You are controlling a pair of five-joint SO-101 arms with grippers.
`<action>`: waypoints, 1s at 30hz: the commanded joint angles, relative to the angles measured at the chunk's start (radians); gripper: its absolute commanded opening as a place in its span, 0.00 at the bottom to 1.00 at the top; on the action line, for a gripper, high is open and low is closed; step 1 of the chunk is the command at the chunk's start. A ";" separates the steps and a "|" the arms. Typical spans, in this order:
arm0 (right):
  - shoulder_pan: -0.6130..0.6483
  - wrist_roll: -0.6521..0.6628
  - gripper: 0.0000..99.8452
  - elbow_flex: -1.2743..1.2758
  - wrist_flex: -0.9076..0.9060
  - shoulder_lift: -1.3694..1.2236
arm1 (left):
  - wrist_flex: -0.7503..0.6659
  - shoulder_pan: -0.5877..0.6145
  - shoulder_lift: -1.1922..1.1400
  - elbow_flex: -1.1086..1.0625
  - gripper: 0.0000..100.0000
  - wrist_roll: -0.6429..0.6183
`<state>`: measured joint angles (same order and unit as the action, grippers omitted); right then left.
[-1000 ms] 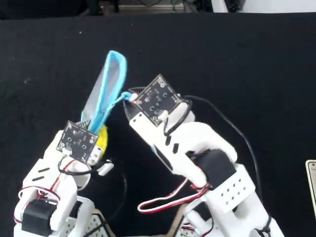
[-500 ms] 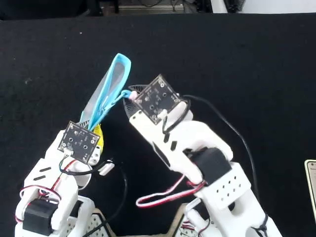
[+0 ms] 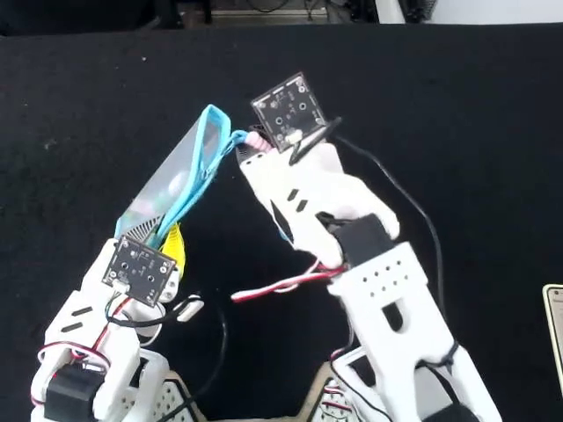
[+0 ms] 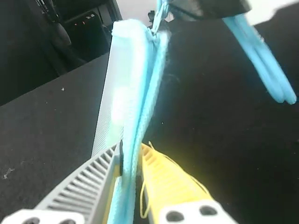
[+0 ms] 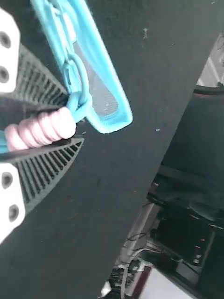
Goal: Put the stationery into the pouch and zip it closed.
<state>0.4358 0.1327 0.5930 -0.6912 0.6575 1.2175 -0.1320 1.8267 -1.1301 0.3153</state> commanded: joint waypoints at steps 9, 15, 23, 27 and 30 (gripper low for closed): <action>-0.140 -0.012 0.01 -0.074 0.199 -0.240 | 0.021 0.004 -0.002 0.004 0.03 0.009; -0.201 -0.014 0.01 -0.076 0.310 -0.361 | 0.021 0.004 -0.002 0.004 0.03 0.009; -0.236 -0.017 0.01 -0.222 0.348 -0.555 | 0.021 0.004 -0.002 0.004 0.03 0.009; -0.241 -0.017 0.01 -0.269 0.348 -0.621 | 0.021 0.004 -0.002 0.004 0.03 0.009; -0.242 -0.017 0.01 -0.269 0.348 -0.634 | 0.021 0.004 -0.002 0.004 0.03 0.009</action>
<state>0.2854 0.1297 0.3936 -0.3736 0.0299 1.2175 -0.1335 1.8128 -1.1331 0.3153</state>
